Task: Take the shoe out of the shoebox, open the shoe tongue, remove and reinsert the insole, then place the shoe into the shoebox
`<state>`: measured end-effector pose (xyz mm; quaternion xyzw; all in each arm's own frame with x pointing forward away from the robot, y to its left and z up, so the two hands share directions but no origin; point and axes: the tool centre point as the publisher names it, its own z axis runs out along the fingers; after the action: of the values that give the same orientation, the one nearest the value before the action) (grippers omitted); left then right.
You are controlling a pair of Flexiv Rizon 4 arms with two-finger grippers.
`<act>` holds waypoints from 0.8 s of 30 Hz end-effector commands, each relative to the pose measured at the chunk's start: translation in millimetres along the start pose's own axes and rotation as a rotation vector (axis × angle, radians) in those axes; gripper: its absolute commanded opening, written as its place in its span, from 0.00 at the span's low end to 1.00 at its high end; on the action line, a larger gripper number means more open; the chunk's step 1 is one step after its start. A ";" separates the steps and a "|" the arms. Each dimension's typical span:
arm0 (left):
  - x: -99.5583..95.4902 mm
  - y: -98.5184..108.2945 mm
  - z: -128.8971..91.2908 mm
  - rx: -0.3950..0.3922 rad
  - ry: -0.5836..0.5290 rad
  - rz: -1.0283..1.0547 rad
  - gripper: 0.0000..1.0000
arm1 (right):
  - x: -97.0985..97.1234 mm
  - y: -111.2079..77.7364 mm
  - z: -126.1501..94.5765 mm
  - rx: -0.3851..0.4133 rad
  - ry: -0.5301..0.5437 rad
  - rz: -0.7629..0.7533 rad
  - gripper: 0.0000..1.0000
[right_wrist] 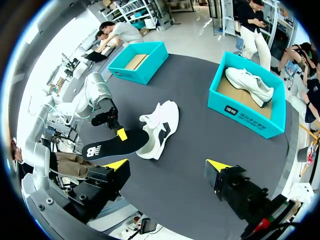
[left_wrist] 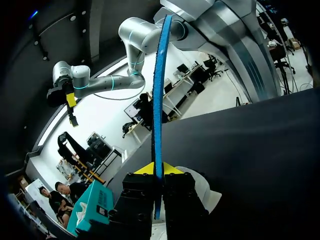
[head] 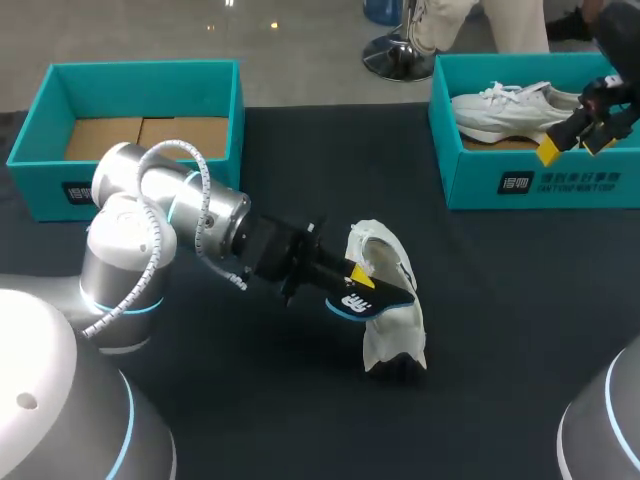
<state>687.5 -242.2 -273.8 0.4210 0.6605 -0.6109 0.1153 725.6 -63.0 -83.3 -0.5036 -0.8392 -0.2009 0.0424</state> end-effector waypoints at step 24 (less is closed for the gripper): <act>14.2 0.6 1.7 -0.072 0.011 0.058 0.00 | -0.5 3.0 0.3 0.007 0.000 0.002 1.00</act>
<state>683.5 -245.5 -286.7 0.4405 0.6672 -0.5837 0.1416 725.9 -62.8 -83.3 -0.5035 -0.8393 -0.2007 0.0424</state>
